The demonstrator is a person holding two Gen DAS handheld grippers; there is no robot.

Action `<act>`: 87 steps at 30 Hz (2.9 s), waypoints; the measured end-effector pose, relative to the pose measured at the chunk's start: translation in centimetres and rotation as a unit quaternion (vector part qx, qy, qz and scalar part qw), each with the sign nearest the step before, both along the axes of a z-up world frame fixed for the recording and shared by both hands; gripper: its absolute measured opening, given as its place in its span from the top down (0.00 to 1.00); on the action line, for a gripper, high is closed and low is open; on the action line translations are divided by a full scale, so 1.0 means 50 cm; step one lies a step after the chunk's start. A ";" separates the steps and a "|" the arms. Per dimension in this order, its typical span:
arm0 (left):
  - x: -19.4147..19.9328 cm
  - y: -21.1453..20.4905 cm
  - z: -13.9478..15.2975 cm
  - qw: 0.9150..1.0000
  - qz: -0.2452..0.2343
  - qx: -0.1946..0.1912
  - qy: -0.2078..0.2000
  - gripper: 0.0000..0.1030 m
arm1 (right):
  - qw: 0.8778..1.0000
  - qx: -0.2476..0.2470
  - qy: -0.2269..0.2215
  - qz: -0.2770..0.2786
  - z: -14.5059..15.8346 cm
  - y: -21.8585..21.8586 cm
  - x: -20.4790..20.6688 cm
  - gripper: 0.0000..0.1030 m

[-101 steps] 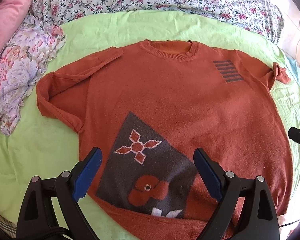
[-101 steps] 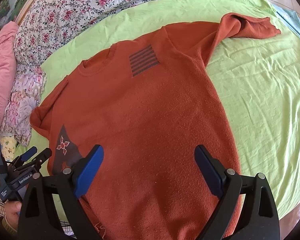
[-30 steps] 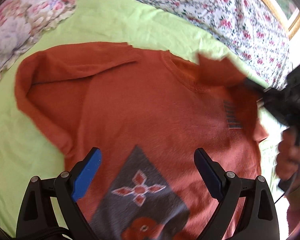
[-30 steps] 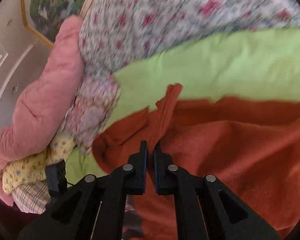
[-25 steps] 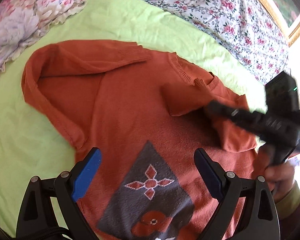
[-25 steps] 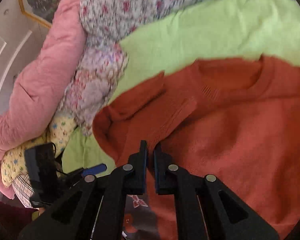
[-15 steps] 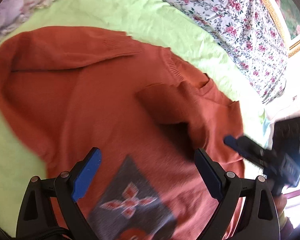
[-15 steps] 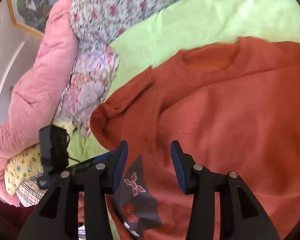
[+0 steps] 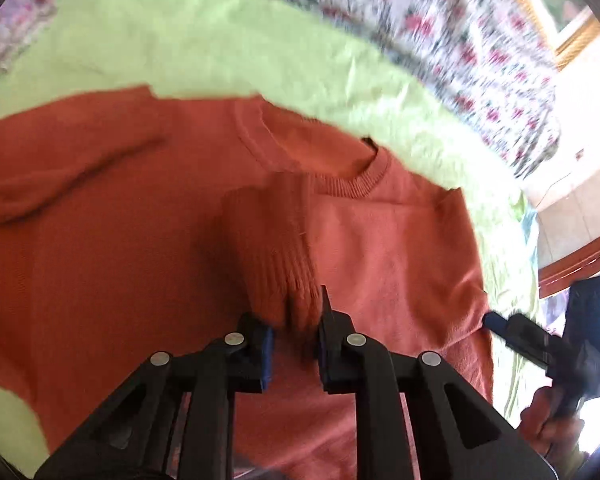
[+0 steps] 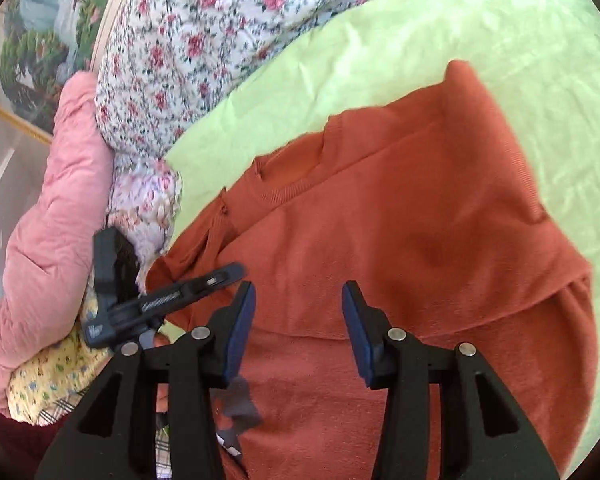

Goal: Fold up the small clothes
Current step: 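Close the left gripper on the sleeve cuff while the right gripper opens and releases it, then lay the cuff across the sweater body with the left gripper and open it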

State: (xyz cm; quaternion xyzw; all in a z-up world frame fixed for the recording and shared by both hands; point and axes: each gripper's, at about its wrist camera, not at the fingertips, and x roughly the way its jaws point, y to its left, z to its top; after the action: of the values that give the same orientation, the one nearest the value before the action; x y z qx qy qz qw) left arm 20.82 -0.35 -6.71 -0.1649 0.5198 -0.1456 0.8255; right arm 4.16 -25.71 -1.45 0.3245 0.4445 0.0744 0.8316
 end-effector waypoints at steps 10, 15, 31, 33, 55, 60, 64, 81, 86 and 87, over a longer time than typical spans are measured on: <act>0.006 0.074 -0.074 0.993 0.058 -0.091 0.057 0.28 | 1.000 -0.005 0.017 -0.018 -0.013 -0.011 -0.006 0.55; 0.075 0.045 -0.071 0.994 0.064 -0.067 0.056 0.28 | 1.000 -0.012 0.015 -0.017 0.002 -0.010 0.007 0.55; -0.013 0.145 -0.089 0.992 0.086 -0.090 0.032 0.69 | 0.989 -0.097 0.026 -0.109 0.001 -0.136 0.009 0.55; 0.001 0.135 -0.090 0.992 0.078 -0.097 0.031 0.59 | 0.986 -0.111 0.032 -0.117 -0.002 -0.153 0.020 0.51; -0.066 0.130 -0.073 0.999 0.035 0.024 0.007 0.94 | 0.967 -0.206 0.126 -0.084 -0.097 -0.196 0.119 0.78; -0.091 0.146 -0.039 0.998 0.023 0.065 0.003 0.88 | 0.972 -0.189 0.090 -0.110 -0.035 -0.182 0.082 0.53; -0.089 0.161 0.012 0.996 0.015 0.084 -0.024 0.63 | 0.982 -0.156 0.059 -0.093 -0.002 -0.146 0.044 0.53; 0.135 0.087 -0.011 0.960 0.023 0.277 -0.028 0.24 | 0.993 -0.086 0.072 -0.030 -0.046 -0.027 0.002 0.53; 0.201 0.106 -0.073 0.954 0.032 0.297 0.003 0.27 | 0.995 -0.070 0.072 -0.026 -0.048 -0.038 -0.004 0.53; 0.205 0.113 -0.073 0.957 0.036 0.288 0.001 0.31 | 0.995 -0.069 0.073 -0.025 -0.048 -0.040 -0.004 0.53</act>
State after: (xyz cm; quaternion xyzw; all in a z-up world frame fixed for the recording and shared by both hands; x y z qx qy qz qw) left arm 31.06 5.29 -10.35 0.0609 0.5343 0.0407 0.8421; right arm 3.98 -27.70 -3.86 0.2817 0.5000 -0.0012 0.8189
